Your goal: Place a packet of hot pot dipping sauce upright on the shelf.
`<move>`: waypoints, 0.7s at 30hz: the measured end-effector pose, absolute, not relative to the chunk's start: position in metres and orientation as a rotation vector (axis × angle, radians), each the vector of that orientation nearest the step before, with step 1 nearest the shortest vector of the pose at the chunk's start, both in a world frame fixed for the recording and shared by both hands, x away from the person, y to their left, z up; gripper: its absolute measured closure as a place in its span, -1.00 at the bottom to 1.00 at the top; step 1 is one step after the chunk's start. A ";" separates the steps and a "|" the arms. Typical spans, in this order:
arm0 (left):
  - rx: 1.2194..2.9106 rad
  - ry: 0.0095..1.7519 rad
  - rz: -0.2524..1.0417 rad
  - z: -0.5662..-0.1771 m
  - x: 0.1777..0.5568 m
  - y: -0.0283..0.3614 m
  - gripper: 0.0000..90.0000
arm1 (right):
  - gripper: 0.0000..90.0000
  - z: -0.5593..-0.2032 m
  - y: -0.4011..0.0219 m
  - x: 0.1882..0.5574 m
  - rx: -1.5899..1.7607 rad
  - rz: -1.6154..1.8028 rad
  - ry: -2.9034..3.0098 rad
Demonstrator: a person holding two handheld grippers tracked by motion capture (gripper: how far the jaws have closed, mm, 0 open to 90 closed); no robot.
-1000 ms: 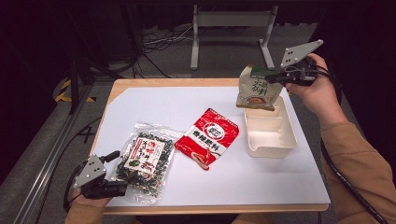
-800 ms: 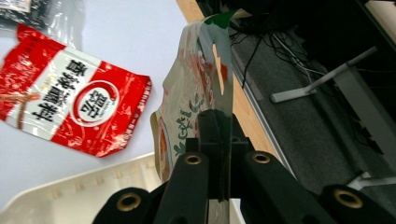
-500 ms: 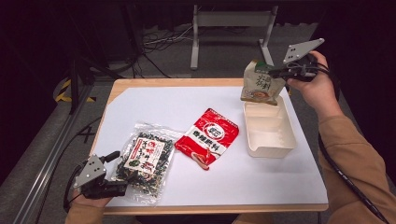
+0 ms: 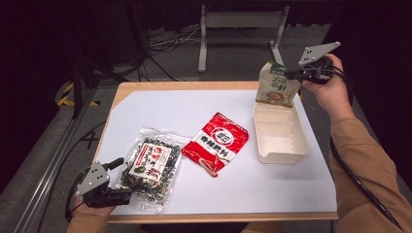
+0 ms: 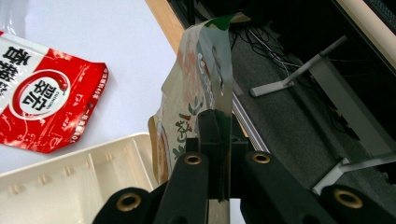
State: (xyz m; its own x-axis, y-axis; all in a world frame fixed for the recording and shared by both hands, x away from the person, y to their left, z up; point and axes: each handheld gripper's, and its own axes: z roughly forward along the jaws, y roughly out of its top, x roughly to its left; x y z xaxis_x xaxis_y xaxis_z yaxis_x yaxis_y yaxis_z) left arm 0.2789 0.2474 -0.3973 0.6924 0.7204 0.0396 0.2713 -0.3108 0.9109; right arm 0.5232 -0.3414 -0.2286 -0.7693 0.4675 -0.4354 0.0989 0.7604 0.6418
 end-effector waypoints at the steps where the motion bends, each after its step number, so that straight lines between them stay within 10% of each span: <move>1: 1.886 0.773 0.554 -0.397 0.279 0.247 -0.75 | 0.99 -0.229 -0.341 0.523 0.423 0.816 2.360; 21: 1.886 0.775 0.549 -0.398 0.280 0.248 -0.75 | 0.99 -0.255 -0.344 0.536 0.434 0.779 2.375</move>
